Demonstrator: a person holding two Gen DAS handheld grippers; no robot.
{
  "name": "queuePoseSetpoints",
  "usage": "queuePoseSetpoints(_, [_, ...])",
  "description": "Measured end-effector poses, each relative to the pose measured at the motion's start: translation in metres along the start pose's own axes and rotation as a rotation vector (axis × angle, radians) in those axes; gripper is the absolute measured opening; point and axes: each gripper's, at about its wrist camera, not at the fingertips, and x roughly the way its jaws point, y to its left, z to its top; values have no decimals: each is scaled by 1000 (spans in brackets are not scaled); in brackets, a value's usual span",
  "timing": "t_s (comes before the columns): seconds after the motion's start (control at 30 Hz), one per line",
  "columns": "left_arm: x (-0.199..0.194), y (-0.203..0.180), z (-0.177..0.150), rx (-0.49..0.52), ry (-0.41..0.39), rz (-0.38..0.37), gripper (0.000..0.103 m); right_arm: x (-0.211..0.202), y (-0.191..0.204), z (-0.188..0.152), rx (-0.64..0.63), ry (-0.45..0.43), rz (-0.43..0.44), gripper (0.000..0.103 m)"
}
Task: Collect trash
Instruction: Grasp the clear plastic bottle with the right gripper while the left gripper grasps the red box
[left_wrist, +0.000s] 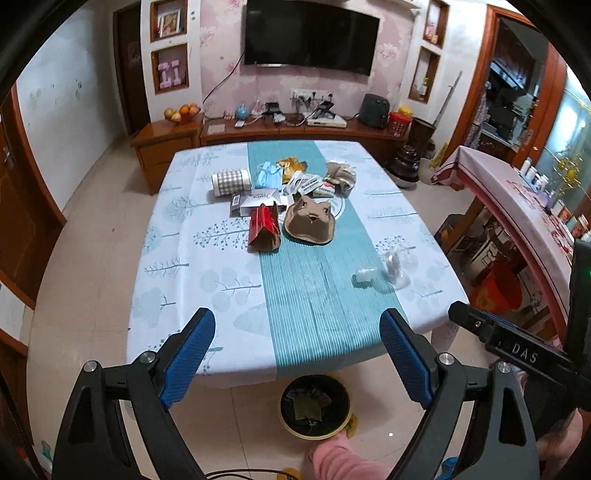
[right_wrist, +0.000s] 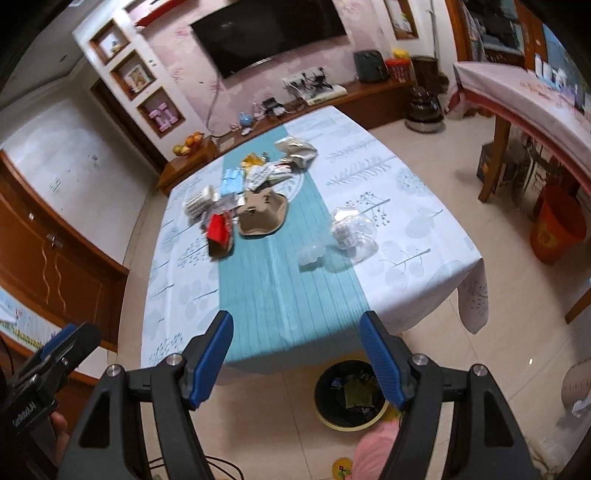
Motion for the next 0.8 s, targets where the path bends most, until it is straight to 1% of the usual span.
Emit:
queuePoseSetpoints(0.1, [20, 2, 11, -25, 22, 22, 90, 24, -14, 15, 43, 44, 21, 71])
queuePoseSetpoints(0.27, [57, 5, 31, -62, 72, 62, 90, 80, -33, 38, 102, 158, 67, 71])
queuePoseSetpoints(0.4, [93, 6, 48, -90, 114, 109, 90, 126, -47, 56, 139, 240, 94, 71])
queuePoseSetpoints(0.57, [128, 7, 62, -139, 156, 156, 90, 170, -60, 76, 170, 321, 104, 71])
queuePoseSetpoints(0.67, [146, 8, 69, -166, 169, 176, 90, 187, -63, 87, 180, 350, 108, 71])
queuePoseSetpoints(0.8, [160, 10, 72, -177, 188, 186, 90, 202, -60, 100, 173, 358, 96, 72])
